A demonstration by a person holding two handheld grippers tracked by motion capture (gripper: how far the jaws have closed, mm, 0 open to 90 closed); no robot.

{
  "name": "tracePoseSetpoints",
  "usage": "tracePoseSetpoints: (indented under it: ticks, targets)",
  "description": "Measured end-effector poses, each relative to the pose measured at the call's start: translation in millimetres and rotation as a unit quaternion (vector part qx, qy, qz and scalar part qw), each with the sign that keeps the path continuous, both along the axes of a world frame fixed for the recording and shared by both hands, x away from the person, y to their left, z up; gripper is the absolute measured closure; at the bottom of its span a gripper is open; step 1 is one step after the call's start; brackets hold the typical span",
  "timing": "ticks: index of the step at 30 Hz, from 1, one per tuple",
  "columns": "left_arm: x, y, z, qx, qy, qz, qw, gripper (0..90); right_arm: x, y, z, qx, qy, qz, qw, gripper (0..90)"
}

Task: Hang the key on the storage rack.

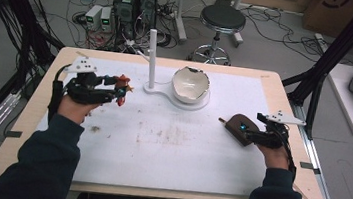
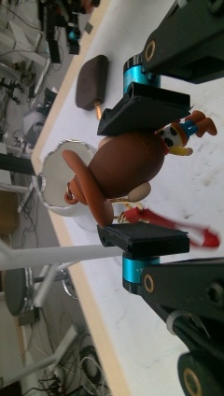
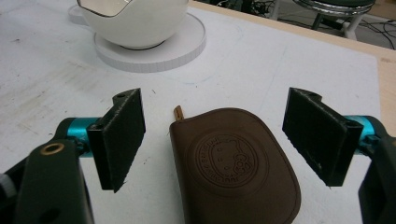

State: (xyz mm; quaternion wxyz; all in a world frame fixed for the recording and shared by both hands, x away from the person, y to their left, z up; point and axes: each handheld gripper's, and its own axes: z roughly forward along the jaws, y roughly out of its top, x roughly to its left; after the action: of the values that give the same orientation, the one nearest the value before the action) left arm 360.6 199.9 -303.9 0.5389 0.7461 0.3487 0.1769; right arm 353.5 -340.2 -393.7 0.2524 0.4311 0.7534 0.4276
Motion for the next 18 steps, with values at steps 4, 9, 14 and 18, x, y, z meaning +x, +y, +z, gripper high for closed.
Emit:
tracePoseSetpoints:
  ticks: [4, 9, 14, 18]
  targets:
    - [14.3, -3.5, 17.9, 0.001, -0.004, -0.007, 1.0000, 46.4, 0.3, -1.1, 0.3, 0.002, -0.001, 0.001, 1.0000, 21.4]
    - [31.4, -10.0, 32.4, 0.006, -0.003, -0.013, 0.9999, 46.4, 0.5, -1.8, 0.3, 0.004, 0.000, 0.002, 1.0000, 21.5]
    - [48.7, -18.6, 42.1, 0.014, 0.001, -0.018, 0.9997, 46.4, 0.7, -2.3, 0.4, 0.006, -0.001, 0.001, 1.0000, 21.4]
    - [61.1, -25.1, 46.3, 0.020, 0.006, -0.016, 0.9997, 46.4, 1.5, -2.8, 0.0, 0.007, -0.001, 0.001, 1.0000, 21.4]
